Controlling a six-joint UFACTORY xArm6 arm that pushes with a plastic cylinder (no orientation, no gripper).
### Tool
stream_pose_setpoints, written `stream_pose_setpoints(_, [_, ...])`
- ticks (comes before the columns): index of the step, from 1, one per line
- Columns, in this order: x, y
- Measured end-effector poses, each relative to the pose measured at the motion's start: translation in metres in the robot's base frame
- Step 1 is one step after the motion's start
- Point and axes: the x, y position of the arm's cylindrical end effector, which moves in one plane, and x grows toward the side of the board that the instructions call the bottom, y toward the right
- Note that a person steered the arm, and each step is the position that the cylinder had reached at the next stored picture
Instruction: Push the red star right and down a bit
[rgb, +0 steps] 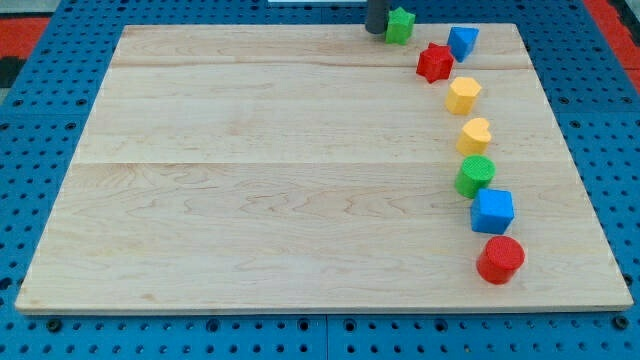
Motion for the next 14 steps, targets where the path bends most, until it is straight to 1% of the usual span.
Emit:
stream_pose_setpoints(3, [-0.002, 0.051])
stream_pose_setpoints(4, [-0.001, 0.045])
stream_pose_setpoints(7, [0.043, 0.022])
stream_pose_setpoints(9, [0.07, 0.056])
stream_pose_setpoints(14, [0.081, 0.076])
